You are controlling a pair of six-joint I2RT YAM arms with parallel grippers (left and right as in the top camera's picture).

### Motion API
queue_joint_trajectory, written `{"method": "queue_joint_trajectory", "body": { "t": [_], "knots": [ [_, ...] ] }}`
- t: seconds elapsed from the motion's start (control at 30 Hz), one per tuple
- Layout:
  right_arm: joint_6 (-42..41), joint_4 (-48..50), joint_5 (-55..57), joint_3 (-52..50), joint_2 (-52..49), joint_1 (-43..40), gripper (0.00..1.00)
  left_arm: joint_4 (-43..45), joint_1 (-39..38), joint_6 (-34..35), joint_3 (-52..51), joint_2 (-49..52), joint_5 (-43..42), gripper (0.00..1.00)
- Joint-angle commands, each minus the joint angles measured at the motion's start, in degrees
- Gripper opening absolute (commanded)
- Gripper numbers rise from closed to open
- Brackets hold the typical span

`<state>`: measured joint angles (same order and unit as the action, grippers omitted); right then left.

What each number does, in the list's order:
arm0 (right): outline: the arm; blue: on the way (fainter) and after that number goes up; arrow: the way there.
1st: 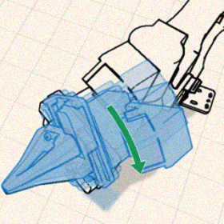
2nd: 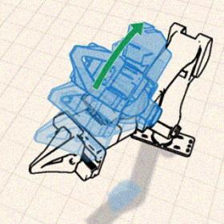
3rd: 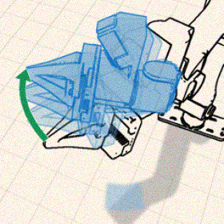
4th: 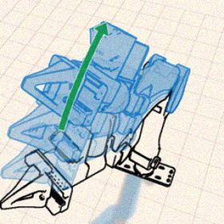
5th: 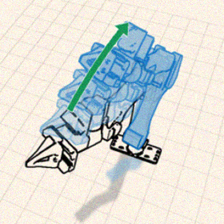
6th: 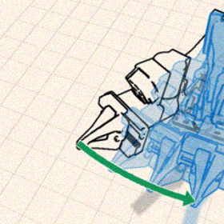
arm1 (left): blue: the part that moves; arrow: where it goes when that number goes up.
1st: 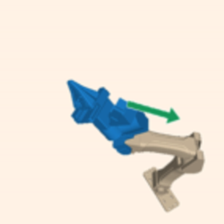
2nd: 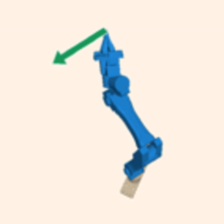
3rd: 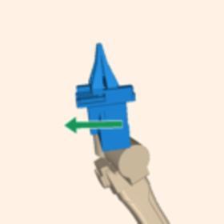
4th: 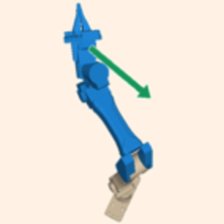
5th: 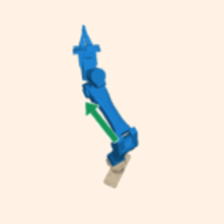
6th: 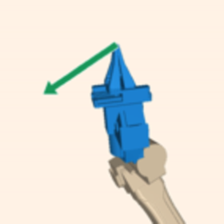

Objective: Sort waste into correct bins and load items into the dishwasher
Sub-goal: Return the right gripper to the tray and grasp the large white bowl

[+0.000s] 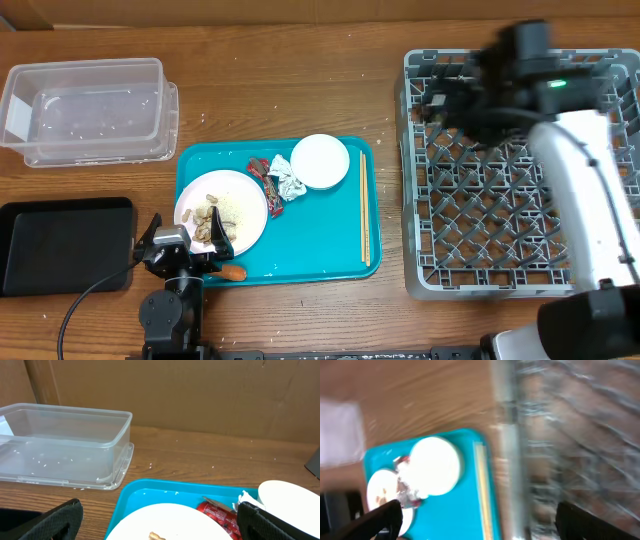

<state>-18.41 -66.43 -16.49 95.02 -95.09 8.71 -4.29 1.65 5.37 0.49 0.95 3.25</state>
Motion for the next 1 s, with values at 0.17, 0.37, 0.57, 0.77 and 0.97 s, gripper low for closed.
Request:
{"method": "queue_joint_trajectory", "body": {
  "t": [0.17,0.37,0.57,0.77,0.97],
  "knots": [
    [-10.3,11.2,14.5,-6.1,-2.5,19.8,0.95,0.1,0.2,-1.1,-0.2,-0.7,-0.1,1.00],
    [-10.2,12.4,19.0,-6.1,-10.0,26.6,0.87,0.1,0.2,-1.1,-0.2,-0.7,-0.1,1.00],
    [-20.2,12.1,19.4,-6.1,-16.3,27.6,0.86,0.1,0.2,-1.1,-0.2,-0.7,-0.1,1.00],
    [-25.2,11.9,19.1,-6.1,-18.2,27.6,0.81,0.1,0.2,-1.1,-0.2,-0.7,-0.1,1.00],
    [-24.6,12.2,17.9,-6.1,-18.3,28.2,0.79,0.1,0.2,-1.1,-0.2,-0.7,-0.1,1.00]
  ]
}}
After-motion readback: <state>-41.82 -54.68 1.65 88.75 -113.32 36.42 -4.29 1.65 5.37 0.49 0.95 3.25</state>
